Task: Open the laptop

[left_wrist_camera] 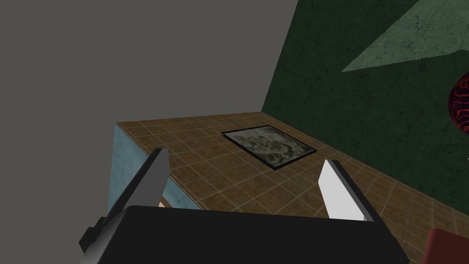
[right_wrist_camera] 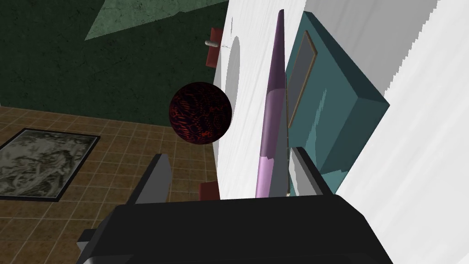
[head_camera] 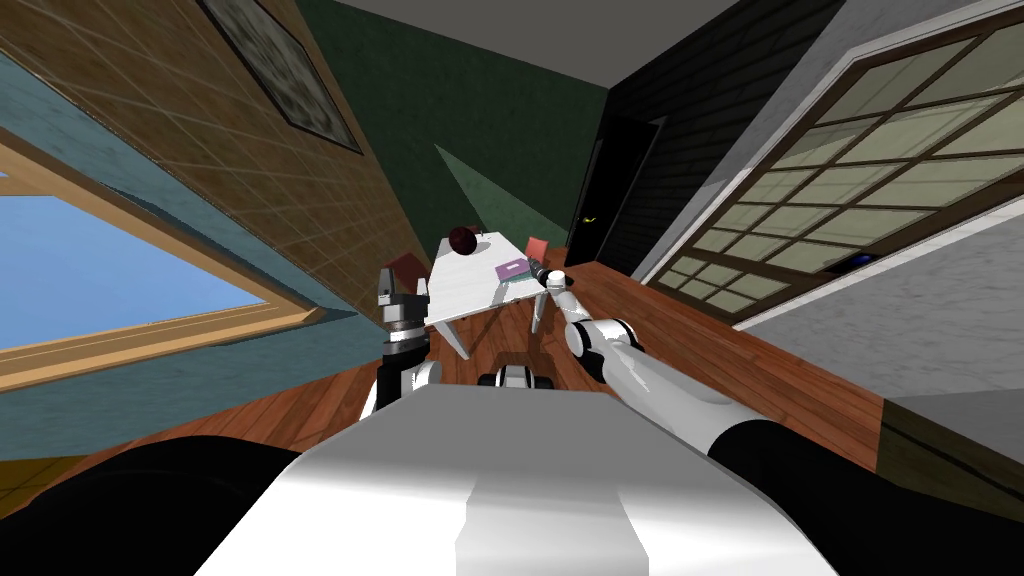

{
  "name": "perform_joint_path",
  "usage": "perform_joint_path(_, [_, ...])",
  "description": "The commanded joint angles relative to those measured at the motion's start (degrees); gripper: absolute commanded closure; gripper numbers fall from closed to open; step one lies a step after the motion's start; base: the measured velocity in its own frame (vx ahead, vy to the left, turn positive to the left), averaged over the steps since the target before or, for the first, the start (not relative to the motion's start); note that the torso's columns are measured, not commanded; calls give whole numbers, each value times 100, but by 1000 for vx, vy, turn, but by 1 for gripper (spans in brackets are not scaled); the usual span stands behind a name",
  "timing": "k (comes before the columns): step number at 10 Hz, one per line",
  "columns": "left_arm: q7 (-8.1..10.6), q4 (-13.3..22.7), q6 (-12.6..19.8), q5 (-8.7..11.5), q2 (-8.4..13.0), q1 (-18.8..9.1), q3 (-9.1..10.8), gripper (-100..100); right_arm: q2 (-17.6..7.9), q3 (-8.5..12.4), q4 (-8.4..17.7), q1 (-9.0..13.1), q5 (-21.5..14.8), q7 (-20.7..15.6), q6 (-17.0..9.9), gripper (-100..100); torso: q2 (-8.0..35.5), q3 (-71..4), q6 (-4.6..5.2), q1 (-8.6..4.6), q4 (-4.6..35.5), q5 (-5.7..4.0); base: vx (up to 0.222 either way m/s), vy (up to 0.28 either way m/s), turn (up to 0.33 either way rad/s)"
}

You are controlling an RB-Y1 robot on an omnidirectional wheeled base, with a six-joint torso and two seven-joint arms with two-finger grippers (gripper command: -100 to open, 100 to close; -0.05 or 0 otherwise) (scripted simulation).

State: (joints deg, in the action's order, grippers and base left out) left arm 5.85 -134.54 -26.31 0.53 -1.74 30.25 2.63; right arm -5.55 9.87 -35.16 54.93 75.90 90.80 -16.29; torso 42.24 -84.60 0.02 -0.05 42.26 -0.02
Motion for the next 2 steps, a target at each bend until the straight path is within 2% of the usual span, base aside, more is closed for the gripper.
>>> perform_joint_path(1, [0, 0, 0, 0, 0, 0, 0, 0, 0, 0, 0, 0, 0, 0, 0, 0, 0, 0, -1, 3, 1, 1, 0, 0, 0])
perform_joint_path(2, [0, 0, 0, 0, 0, 0, 0, 0, 0, 0, 0, 0, 0, 0, 0, 0, 2, 2, -2, 5, 2, 2, 0, 0, 0])
